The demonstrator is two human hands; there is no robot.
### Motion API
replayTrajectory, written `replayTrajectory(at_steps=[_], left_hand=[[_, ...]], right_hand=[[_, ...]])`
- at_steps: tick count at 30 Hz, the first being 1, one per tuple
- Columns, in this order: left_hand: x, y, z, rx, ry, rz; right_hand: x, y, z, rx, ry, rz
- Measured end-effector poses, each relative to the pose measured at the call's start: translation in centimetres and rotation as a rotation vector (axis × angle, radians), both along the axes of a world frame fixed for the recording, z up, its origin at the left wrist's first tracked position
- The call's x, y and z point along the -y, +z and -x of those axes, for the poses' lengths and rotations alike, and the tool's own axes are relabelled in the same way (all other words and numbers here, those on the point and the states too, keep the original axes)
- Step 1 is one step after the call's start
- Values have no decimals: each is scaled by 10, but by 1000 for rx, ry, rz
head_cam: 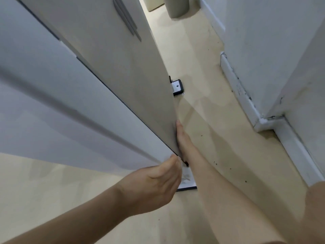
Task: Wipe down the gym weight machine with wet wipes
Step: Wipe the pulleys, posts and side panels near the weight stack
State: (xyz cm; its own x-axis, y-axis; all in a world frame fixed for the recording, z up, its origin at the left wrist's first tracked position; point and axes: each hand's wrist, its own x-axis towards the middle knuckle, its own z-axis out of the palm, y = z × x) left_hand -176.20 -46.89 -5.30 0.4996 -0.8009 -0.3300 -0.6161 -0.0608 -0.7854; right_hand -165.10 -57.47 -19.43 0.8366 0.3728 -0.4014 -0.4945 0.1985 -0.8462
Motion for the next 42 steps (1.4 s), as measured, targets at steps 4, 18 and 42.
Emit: replayTrajectory(at_steps=[4,18,42], left_hand=[[1,-10,3,-83,-19,85],[-20,-19,-4,-236,-136,201],[-69,-100,59,-789,564,564]], right_hand=[[-3,48,27,39,-10,-17],[-2,7,56,-104,-44,117],[-32,-69,115,-184,-468,0]])
